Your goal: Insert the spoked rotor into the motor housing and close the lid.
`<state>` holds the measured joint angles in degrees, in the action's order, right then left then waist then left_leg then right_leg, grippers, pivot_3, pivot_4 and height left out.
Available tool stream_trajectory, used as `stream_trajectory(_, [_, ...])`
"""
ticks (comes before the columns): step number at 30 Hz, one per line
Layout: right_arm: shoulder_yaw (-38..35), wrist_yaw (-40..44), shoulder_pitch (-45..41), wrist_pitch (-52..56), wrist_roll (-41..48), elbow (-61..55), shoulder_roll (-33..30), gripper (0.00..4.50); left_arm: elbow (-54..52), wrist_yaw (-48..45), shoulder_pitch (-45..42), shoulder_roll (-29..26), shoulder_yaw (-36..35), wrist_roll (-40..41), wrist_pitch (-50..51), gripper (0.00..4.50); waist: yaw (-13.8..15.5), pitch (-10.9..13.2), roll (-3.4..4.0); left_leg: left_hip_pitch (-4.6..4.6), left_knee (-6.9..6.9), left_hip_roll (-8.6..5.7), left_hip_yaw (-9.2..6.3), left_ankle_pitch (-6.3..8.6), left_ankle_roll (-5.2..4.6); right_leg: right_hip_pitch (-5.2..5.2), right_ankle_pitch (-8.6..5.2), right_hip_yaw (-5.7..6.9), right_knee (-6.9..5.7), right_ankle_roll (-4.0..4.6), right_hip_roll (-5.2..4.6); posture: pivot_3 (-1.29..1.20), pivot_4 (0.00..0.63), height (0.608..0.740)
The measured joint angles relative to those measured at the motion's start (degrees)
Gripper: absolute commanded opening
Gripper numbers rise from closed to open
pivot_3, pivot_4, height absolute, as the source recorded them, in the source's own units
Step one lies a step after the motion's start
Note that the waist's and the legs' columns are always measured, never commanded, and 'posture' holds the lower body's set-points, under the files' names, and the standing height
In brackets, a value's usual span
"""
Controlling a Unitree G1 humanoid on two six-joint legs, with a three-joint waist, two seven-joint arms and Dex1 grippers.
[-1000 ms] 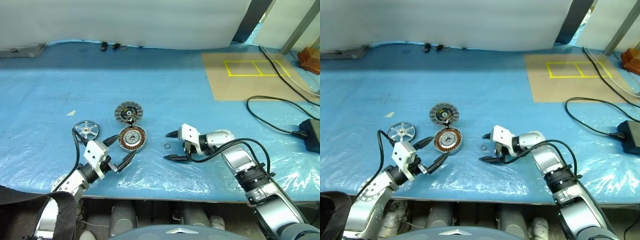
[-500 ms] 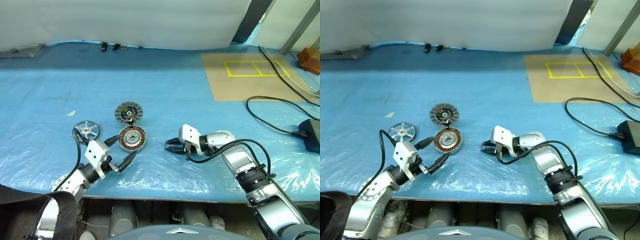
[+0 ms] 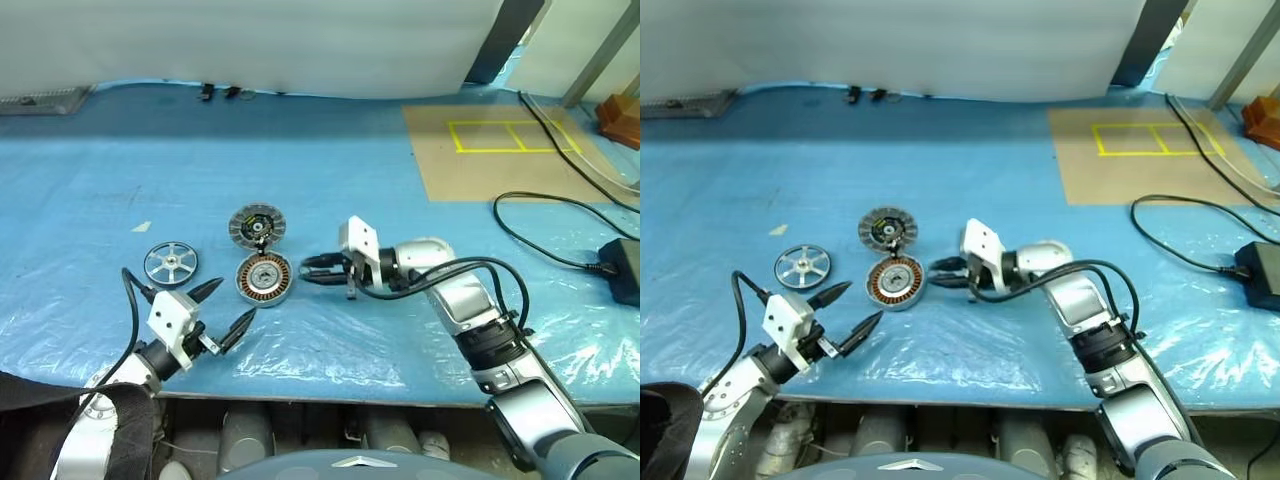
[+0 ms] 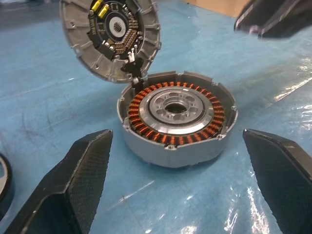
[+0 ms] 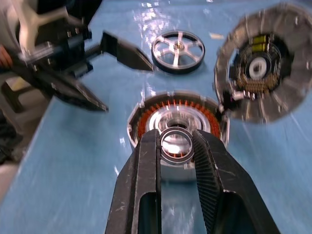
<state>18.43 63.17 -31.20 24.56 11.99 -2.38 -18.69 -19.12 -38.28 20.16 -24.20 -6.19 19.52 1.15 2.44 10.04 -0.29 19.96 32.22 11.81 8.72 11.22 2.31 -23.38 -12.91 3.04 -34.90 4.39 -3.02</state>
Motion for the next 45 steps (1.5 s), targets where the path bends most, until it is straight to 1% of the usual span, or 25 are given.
stream_trajectory(2, [1.4, -0.7, -1.8, 2.8, 0.0, -0.3, 0.8, 0.58, -0.2, 0.3, 0.6, 0.5, -0.1, 0.0, -0.2, 4.50, 0.0, 0.0, 0.00, 0.03, -0.02, -0.01, 0.00, 0.00, 0.00, 0.00, 0.14, 0.01, 0.08, 0.24, 0.00, 0.00, 0.150, 0.740])
stream_trajectory(5, [4.5, -2.5, -5.9, 8.2, -1.5, 1.5, 2.5, 0.58, -0.3, 1.0, 0.6, 1.2, 0.0, -0.2, -0.6, 4.50, -0.1, 0.0, 0.00, 0.01, -0.04, 0.01, 0.00, 0.00, 0.01, -0.01, 0.15, 0.02, 0.08, 0.26, 0.01, 0.00, 0.150, 0.740])
stream_trajectory(6, [5.1, -3.3, -7.3, 10.5, -1.5, 2.4, 3.9, 0.58, -0.4, 1.3, 0.7, 1.7, 0.0, -0.4, -0.8, 4.50, -0.1, 0.0, 0.01, 0.01, -0.05, 0.01, 0.01, 0.00, 0.01, -0.01, 0.15, 0.02, 0.07, 0.26, 0.02, 0.00, 0.150, 0.740])
stream_trajectory(9, [6.4, -5.0, -10.5, 13.7, -1.9, 5.0, 6.4, 0.58, -0.6, 2.0, 0.6, 2.5, 0.6, -0.6, -1.2, 4.50, -0.1, 0.0, 0.01, 0.02, -0.05, 0.01, -0.01, 0.00, 0.02, -0.02, 0.16, 0.02, 0.08, 0.26, 0.01, 0.00, 0.150, 0.740])
stream_trajectory(13, [9.0, -5.4, -12.8, 13.9, -3.3, 8.0, 6.9, 0.58, -0.8, 2.8, 1.1, 3.2, 0.7, -0.9, -1.8, 4.50, 0.0, 0.0, 0.00, 0.04, -0.05, 0.00, 0.01, 0.00, 0.03, -0.02, 0.16, 0.02, 0.09, 0.27, 0.01, 0.00, 0.150, 0.740])
stream_trajectory(22, [13.4, -5.3, -13.1, 12.1, -6.0, 11.3, 7.4, 0.58, -0.8, 3.9, 2.3, 3.6, 1.1, -1.9, -2.7, 4.50, 0.0, 0.0, 0.01, 0.02, -0.04, 0.01, 0.00, 0.00, 0.03, -0.01, 0.16, 0.02, 0.06, 0.26, 0.01, 0.00, 0.150, 0.740])
stream_trajectory(29, [13.7, -8.4, -13.1, 8.7, -8.7, 16.4, 10.0, 0.58, -0.9, 4.1, 2.5, 3.6, 1.1, -1.9, -2.7, 4.50, -0.1, 0.0, 0.00, 0.03, -0.04, 0.01, 0.01, 0.00, 0.04, -0.02, 0.16, 0.02, 0.06, 0.27, 0.01, 0.00, 0.150, 0.740])
stream_trajectory(34, [13.5, -9.0, -13.1, 6.3, -9.9, 18.5, 10.7, 0.58, -1.2, 4.2, 2.7, 3.6, 1.2, -1.9, -2.7, 4.50, -0.1, 0.0, 0.01, 0.00, -0.04, 0.02, 0.02, 0.00, 0.03, 0.00, 0.16, 0.02, 0.04, 0.27, 0.01, 0.00, 0.150, 0.740])
stream_trajectory(45, [13.0, -8.1, -13.2, 5.4, -10.4, 19.3, 10.1, 0.58, -1.5, 4.1, 2.4, 3.6, 1.5, -2.0, -2.6, 4.50, -0.1, 0.0, 0.01, -0.03, -0.03, 0.01, 0.02, 0.00, 0.03, 0.04, 0.17, 0.02, 0.01, 0.28, 0.01, 0.00, 0.150, 0.740])
